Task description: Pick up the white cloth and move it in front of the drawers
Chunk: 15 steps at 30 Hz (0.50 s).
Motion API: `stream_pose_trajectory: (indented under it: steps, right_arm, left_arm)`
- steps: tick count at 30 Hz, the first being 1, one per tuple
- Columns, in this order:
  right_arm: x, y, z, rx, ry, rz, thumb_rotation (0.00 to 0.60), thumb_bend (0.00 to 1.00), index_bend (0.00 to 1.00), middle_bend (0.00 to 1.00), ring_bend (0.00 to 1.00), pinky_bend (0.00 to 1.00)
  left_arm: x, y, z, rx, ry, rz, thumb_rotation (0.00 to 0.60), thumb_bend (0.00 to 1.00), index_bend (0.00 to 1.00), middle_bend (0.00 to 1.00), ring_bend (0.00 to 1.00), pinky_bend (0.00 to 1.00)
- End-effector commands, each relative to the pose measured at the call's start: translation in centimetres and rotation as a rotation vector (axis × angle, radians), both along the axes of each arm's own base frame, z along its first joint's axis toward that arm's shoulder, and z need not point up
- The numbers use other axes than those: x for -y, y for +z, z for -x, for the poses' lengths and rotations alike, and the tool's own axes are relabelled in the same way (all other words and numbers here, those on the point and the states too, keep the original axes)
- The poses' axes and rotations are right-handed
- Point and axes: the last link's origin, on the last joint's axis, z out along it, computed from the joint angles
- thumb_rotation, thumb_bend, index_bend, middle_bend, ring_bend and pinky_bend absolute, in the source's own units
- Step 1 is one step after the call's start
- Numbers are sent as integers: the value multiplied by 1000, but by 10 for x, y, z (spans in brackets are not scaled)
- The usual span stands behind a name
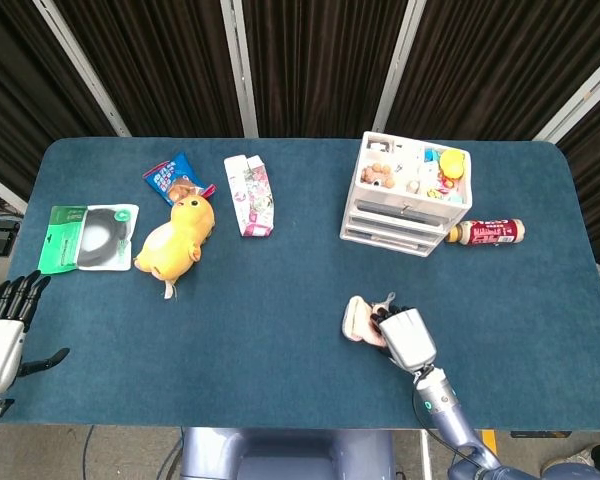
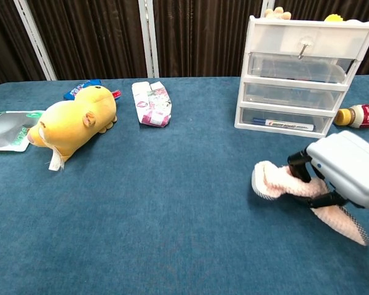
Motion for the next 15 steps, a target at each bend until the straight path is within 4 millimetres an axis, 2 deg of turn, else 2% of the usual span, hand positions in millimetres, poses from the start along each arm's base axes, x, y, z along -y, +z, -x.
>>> stream_pose_trajectory:
  steps: [1,9,15]
  right_arm:
    - [5,16,-5,22,83,37,600,362,707,669,669,895]
    - [15,64,-19,83,217,147,600,372,713,672,669,895]
    - [21,93,-28,118,285,210,600,372,713,672,669,895]
  left_arm:
    - [0,0,0,1,2,1,600,13,0,0,0,0]
    - [0,0,0,-4,2,-1,600,14,0,0,0,0]
    - [0,-1,0,-6,1,-5,600,13,0,0,0,0]
